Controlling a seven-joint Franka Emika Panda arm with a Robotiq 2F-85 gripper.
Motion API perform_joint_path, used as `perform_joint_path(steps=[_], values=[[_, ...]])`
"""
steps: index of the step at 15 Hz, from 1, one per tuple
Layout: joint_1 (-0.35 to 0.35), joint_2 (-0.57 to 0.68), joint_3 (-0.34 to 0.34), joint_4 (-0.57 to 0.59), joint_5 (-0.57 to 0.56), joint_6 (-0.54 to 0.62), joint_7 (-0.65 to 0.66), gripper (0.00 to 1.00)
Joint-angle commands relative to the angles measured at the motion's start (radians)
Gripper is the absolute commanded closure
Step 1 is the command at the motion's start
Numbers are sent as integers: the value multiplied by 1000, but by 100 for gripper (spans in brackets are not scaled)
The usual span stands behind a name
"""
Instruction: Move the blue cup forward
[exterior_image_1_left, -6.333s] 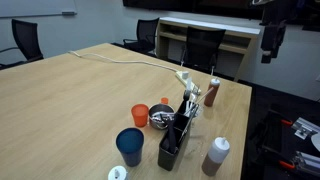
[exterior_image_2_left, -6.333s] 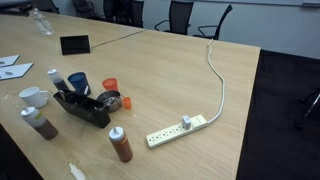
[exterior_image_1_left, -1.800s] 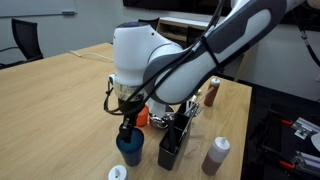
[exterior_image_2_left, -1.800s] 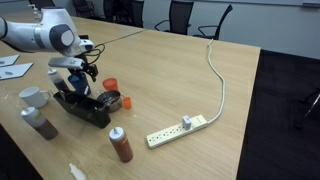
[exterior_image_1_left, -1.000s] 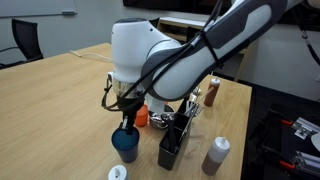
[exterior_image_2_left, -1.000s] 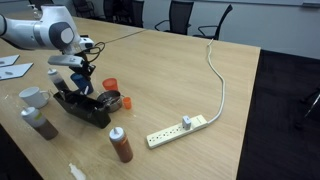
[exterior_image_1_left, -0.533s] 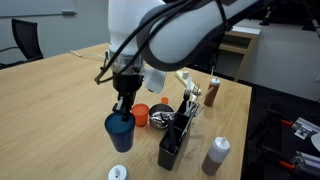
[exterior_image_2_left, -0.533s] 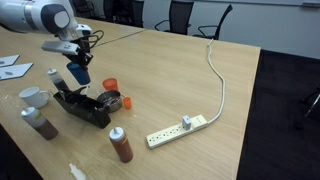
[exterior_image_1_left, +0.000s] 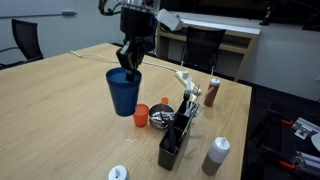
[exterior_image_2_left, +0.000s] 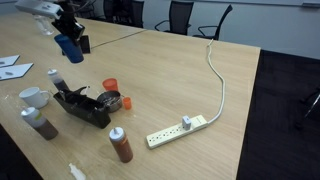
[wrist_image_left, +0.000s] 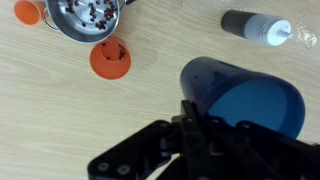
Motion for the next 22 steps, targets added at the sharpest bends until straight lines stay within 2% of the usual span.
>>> perform_joint_path(steps=[1,6,11,15,17,18,22], values=[[-30,-190,0,-158,25,-112,47,99],[-63,-456,7,-340,81,-273,86,99],[-100,-764,7,-668,109,-229,258,99],[-136,-958,39,-912,74,-213,406,99],[-148,-1018,71,-1019,68,-169,475,99],[-150,-1036,90,-1075,74,-110,509,99],[-156,-1027,169,-1241,48,95,669,99]])
